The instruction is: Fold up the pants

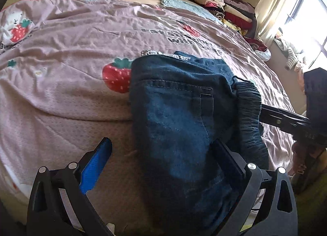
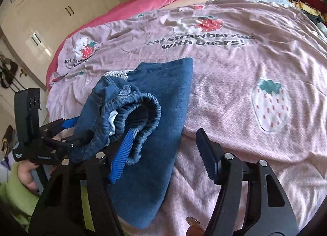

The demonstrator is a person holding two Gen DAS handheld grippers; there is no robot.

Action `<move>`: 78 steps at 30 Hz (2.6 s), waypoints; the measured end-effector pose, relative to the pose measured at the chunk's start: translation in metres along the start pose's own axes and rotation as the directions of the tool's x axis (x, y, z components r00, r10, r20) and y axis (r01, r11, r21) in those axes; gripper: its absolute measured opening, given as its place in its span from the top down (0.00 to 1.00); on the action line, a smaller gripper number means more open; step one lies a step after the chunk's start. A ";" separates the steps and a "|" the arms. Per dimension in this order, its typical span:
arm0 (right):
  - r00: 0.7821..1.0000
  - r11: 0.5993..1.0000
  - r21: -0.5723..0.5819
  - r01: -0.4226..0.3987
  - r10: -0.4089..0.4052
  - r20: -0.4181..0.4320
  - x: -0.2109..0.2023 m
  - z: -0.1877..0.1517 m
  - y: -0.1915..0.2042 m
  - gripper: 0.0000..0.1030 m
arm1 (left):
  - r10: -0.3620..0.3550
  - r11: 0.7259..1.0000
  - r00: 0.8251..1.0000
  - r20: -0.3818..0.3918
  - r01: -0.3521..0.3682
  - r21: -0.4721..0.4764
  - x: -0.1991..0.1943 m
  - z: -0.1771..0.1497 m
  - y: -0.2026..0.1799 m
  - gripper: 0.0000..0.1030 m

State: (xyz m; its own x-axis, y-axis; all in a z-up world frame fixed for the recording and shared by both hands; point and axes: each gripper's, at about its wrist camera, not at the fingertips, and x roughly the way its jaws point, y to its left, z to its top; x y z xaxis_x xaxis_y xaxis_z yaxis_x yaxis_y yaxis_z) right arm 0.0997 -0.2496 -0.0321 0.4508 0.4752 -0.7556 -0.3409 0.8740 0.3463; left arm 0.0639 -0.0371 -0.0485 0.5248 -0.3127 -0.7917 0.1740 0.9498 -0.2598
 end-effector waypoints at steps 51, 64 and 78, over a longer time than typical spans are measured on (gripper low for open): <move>0.990 0.950 -0.312 0.018 0.027 0.141 0.040 0.106 0.067 0.80 | 0.067 0.996 0.979 0.192 -0.078 0.053 -0.010 0.104 0.006 0.62; 0.994 0.959 -0.265 0.096 -0.076 0.085 0.073 0.102 0.051 0.74 | 0.121 0.991 0.984 0.128 -0.127 0.033 0.019 0.097 0.022 0.43; 0.986 0.970 -0.179 0.167 -0.164 0.032 0.090 0.096 0.028 0.46 | 0.122 0.993 0.989 0.079 -0.122 -0.001 0.036 0.084 0.033 0.22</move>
State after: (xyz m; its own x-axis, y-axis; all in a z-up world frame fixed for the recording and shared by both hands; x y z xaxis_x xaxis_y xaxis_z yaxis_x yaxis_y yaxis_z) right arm 0.2099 -0.1722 -0.0371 0.5270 0.3284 -0.7839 -0.4027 0.9087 0.1100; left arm 0.1586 -0.0168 -0.0397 0.6061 -0.1939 -0.7714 0.1079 0.9809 -0.1618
